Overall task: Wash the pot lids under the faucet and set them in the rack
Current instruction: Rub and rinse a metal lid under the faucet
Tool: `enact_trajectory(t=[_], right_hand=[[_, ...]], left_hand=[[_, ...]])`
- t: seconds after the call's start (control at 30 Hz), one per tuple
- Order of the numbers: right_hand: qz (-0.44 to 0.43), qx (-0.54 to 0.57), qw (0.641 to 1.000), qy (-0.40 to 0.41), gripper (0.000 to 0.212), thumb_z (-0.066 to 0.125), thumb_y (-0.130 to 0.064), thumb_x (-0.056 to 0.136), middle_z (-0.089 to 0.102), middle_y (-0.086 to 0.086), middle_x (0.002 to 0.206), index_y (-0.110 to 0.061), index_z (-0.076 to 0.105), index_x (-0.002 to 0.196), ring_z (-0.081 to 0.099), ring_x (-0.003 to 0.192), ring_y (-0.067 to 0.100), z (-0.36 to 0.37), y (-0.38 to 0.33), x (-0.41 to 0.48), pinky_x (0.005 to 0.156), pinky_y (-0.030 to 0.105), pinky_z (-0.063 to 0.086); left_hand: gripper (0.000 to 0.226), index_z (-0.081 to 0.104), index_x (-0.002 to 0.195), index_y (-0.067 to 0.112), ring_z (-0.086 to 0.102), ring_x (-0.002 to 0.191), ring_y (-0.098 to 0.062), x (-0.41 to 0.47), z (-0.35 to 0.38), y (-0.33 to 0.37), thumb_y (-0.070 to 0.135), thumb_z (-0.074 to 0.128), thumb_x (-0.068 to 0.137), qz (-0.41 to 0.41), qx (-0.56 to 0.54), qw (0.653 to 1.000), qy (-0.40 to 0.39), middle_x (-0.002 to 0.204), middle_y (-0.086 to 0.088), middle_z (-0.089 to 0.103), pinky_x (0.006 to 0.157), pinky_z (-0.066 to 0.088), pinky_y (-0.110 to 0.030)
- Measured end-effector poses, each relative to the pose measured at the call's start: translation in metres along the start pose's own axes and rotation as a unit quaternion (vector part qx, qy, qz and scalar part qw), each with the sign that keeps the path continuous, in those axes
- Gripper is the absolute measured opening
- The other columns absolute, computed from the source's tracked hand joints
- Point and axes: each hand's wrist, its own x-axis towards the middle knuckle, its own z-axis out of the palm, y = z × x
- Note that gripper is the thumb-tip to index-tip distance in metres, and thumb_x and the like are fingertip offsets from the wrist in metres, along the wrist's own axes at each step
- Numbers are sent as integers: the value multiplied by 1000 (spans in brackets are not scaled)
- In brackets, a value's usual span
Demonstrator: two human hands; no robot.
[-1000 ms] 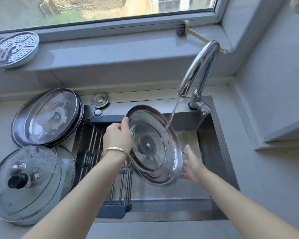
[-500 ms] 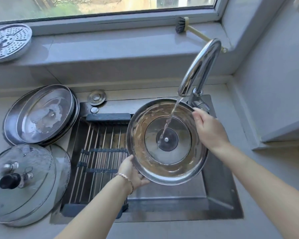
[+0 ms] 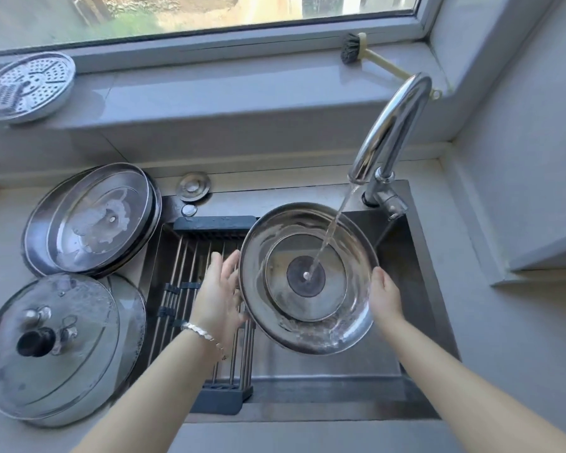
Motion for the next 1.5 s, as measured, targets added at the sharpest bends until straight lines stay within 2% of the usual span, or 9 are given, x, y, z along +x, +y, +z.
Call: enact_trajectory(t=[0.17,0.27,0.37,0.47,0.63,0.83,0.97,1.13,1.5], right_hand=[[21,-107,994,-24,39,28,-29,100,62,15,112,-9,61,99,55,100,26,-9,-19,7,88,33,41],[-29,-229,973,-20,36,28,-22,98,55,16,91,-13,48,69,54,87,30,-24,-59,9,69,29,36],[-53,-324,944,-27,23,32,-11,96,48,14,91,-4,53,91,51,83,32,-30,-95,5,59,27,33],[-53,-343,935,-78,14,42,-3,89,48,13,77,-4,49,76,51,67,27,-33,-125,-10,52,25,38],[-21,-252,959,-130,21,55,-16,86,57,13,65,-4,53,68,67,71,26,-26,-139,-29,74,34,58],[-50,-148,984,-83,47,27,-42,98,59,9,86,-7,58,102,61,91,29,-37,-103,-4,91,42,48],[117,-60,990,-55,59,25,-50,98,45,20,136,-7,41,136,45,125,33,-38,-47,12,105,41,38],[224,174,953,-107,61,33,-56,94,64,12,117,-9,55,125,60,111,31,-21,-15,21,90,40,49],[-163,41,985,31,22,61,-32,88,63,-4,71,-15,69,78,58,77,14,-29,-82,-1,71,24,46]], left_hand=[[60,19,147,23,38,133,-23,10,0,-16,46,36,95,18,244,968,46,152,-5,30,105,37,-43],[71,5,149,23,-3,146,-21,6,3,-40,54,35,93,42,526,849,29,158,-1,-13,117,4,-43],[77,25,144,37,-7,145,-10,-12,28,-59,72,24,75,136,650,741,-99,157,7,-2,117,-5,-45],[61,59,107,34,32,131,8,-24,57,-63,72,34,67,207,516,808,-192,129,20,50,115,21,-37],[27,39,65,25,42,56,-3,-25,77,-56,32,53,88,313,410,848,-121,59,18,51,54,31,-15],[25,49,74,10,55,57,-18,0,59,-16,20,44,97,71,19,997,-31,68,-7,55,56,51,-31],[24,57,96,5,63,95,-31,11,39,-17,17,37,99,13,-137,989,-53,105,-18,63,91,51,-45],[56,45,131,0,57,115,-37,18,22,-18,31,44,85,-19,-203,971,-127,132,-28,50,94,48,-51],[45,52,109,18,57,100,-30,40,4,-43,54,30,95,-163,-115,980,-7,110,-11,59,87,45,-52]])
